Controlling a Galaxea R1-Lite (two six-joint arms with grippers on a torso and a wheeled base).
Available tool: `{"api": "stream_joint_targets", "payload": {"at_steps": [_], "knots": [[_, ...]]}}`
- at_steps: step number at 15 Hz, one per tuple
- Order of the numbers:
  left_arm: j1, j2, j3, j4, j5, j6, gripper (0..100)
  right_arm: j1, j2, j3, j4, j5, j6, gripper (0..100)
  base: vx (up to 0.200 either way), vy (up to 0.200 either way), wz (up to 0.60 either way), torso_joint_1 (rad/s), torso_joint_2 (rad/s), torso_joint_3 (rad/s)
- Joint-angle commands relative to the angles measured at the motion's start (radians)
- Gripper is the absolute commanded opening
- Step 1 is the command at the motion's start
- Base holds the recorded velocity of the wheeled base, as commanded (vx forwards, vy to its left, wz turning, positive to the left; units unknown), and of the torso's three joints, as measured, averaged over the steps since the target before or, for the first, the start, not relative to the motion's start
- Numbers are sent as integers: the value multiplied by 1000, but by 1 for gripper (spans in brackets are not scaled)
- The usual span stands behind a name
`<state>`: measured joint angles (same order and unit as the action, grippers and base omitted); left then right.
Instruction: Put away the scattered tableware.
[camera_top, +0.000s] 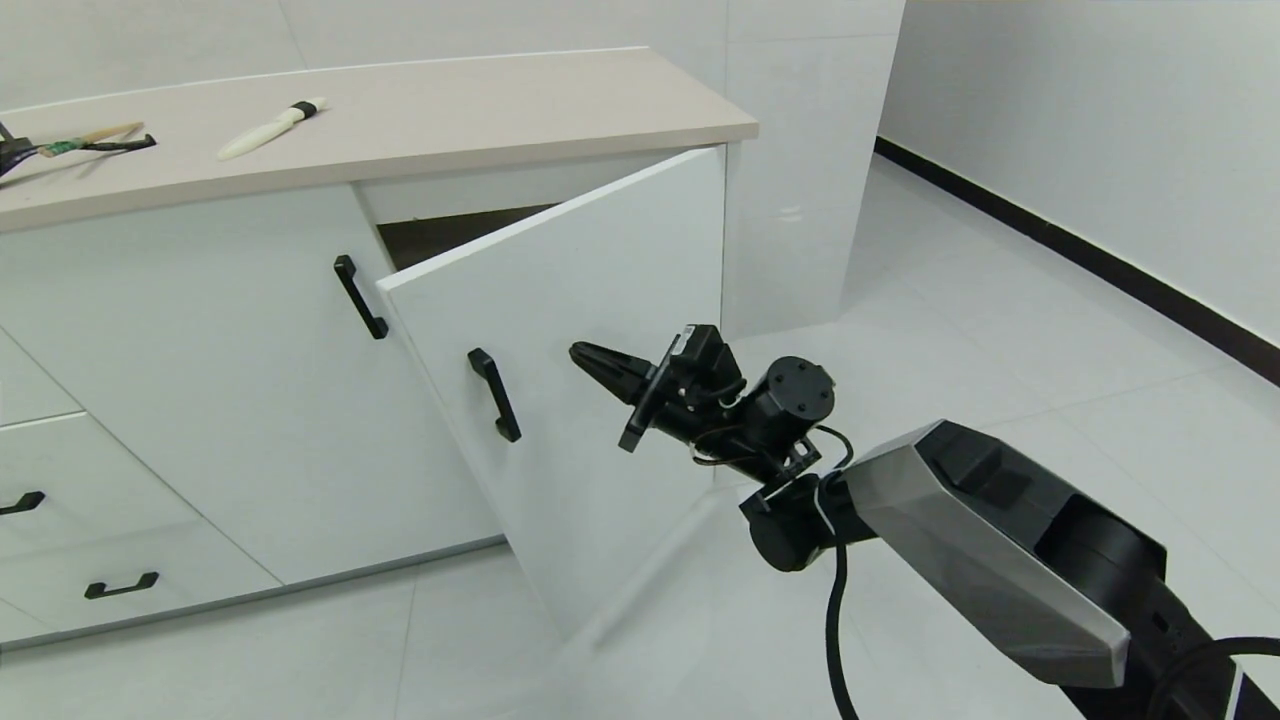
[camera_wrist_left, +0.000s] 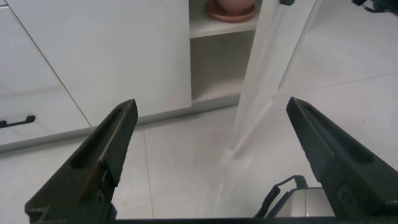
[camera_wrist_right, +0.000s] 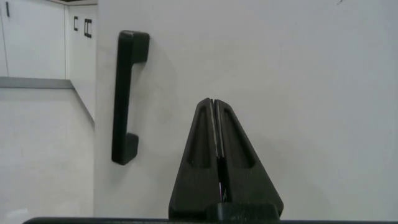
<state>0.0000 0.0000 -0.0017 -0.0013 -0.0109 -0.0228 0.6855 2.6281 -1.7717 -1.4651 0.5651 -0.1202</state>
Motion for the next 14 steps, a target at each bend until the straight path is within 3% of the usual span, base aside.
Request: {"api": "stream_joint_targets", "payload": {"at_steps": [1, 3, 5, 8, 10, 11, 12, 13, 14], "knots": [[0, 0, 0, 0, 0, 0, 100, 8, -79, 77, -17, 2, -1, 0, 0, 0, 0, 0, 0, 0], [0, 0, 0, 0, 0, 1, 100, 11, -197, 245, -34, 2, -1, 0, 0, 0, 0, 0, 0, 0], [0, 0, 0, 0, 0, 3, 100, 11, -367, 495, -43, 1, -1, 0, 0, 0, 0, 0, 0, 0], [0, 0, 0, 0, 0, 4, 100, -37, -760, 1092, -49, -8, 1, 0, 0, 0, 0, 0, 0, 0], [0, 0, 0, 0, 0, 4, 100, -170, -1037, 1396, -47, -8, -1, 0, 0, 0, 0, 0, 0, 0], [0, 0, 0, 0, 0, 4, 100, -207, -1102, 1451, -46, -8, -3, 0, 0, 0, 0, 0, 0, 0], [0, 0, 0, 0, 0, 6, 100, -302, -1258, 1572, -43, -8, -1, 0, 0, 0, 0, 0, 0, 0], [0, 0, 0, 0, 0, 7, 100, -457, -1478, 1749, -41, -4, -1, 0, 0, 0, 0, 0, 0, 0], [0, 0, 0, 0, 0, 9, 100, -535, -1639, 1772, 2, 4, 4, 0, 0, 0, 0, 0, 0, 0]]}}
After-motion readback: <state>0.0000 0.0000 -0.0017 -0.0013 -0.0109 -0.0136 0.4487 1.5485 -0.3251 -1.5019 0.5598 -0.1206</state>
